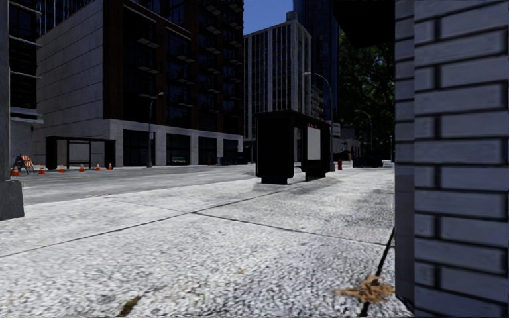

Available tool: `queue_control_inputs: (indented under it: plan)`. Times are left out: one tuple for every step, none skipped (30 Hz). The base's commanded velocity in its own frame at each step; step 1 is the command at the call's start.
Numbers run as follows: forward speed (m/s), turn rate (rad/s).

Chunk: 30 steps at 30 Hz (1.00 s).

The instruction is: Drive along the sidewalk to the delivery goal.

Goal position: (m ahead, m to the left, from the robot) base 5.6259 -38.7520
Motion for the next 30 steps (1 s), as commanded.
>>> queue_control_inputs:
  plan:
    - [1.57, 0.92]
    - [1.57, 0.92]
    - [1.57, 0.87]
    - [1.57, 0.63]
    - [1.57, 0.39]
    - [1.57, 0.19]
    - [1.57, 0.07]
    - [1.57, 0.07]
    - [1.57, 0.03]
    - [1.57, 0.01]
    - [1.57, 0.00]
    - [1.57, 0.00]
    - [1.57, 0.00]
    - [1.57, 0.00]
    - [1.57, 0.00]
    - [1.57, 0.00]
    - [1.57, -0.36]
    - [1.57, -0.80]
    - [1.57, -1.01]
    - [1.57, -1.01]
    - [1.57, -1.12]
    - [1.57, -1.16]
    - [1.57, -1.20]
    - [1.57, -1.20]
    - [1.57, -1.20]
    - [1.57, -1.20]
    - [1.57, -1.20]
    - [1.57, -1.20]
    - [1.57, -1.20]
    - [1.57, -1.20]
